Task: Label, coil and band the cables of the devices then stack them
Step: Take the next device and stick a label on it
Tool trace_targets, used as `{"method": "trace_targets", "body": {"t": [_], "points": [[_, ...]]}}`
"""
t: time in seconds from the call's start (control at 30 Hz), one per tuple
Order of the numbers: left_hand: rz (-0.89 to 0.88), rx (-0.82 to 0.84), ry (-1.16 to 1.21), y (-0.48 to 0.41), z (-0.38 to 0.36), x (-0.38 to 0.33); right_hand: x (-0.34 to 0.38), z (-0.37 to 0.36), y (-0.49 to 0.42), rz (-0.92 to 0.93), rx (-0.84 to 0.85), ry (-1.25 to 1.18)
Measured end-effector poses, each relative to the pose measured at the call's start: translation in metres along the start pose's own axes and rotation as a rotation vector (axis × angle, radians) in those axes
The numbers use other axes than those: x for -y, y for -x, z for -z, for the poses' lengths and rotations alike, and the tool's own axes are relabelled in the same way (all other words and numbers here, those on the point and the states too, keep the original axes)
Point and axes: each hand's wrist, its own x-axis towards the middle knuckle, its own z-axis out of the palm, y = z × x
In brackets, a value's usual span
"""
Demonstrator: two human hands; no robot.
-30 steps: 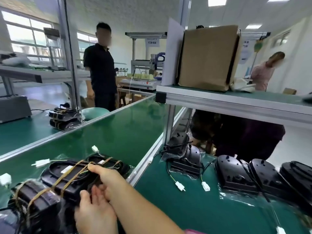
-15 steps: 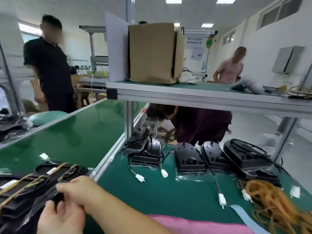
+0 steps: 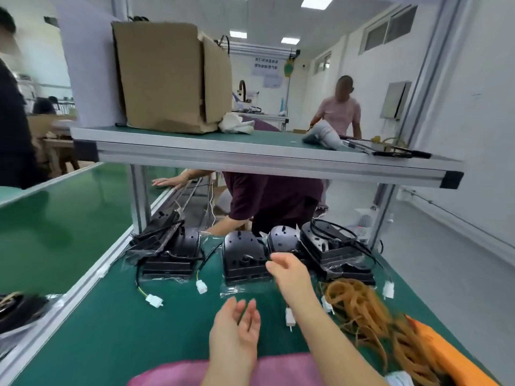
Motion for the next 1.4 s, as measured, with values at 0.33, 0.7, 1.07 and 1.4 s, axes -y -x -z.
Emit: {"method": "trace_targets", "body": {"t": [0.33,0.7,1.07,1.4], "points": [[0.105,0.064,-0.098,-0.030,0.057,0.029,-0.055,0.135,-0.101,0.056,-0.156,1.297],[0.098,0.091,-0.130,-0.035,0.066,0.025,-0.053,0.138,-0.113,0.174,-0.025,1.402],[-0.517,0.524,-1.784,-0.015,0.103,-0.017,-0.005,0.118,-0.087,0.330,-0.190,1.349],[-0.820,0.683,-2.288,-0.030,0.136,-0.011,0.040,0.049,0.023,0.330,-0.122,1.146]]}}
